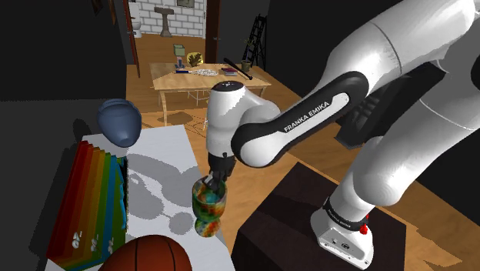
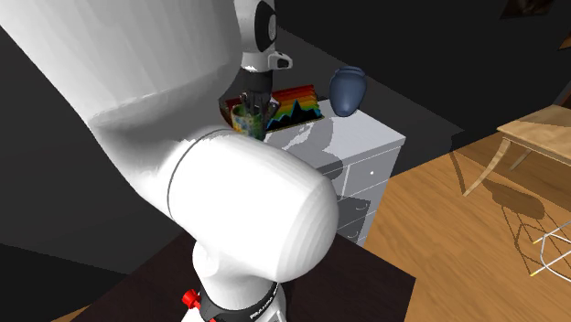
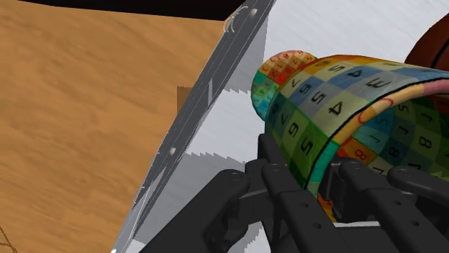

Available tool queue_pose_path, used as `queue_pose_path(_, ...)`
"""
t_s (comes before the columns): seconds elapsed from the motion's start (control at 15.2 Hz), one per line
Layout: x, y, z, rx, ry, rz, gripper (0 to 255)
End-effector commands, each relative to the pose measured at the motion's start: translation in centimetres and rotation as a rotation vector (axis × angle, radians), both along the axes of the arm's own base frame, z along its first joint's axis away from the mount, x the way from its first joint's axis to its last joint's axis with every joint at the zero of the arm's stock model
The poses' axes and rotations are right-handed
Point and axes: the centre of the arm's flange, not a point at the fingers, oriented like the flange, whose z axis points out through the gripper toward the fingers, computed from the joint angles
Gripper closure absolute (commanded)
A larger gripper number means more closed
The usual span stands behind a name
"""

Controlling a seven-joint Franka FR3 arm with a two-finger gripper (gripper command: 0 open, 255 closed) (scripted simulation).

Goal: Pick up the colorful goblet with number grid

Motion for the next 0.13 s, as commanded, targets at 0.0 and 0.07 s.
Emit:
queue_pose_path(0.0,-0.07,0.05,0.61,0.000,0.000,0.000,255)
queue_pose_path(0.07,-0.07,0.05,0.61,0.000,0.000,0.000,255)
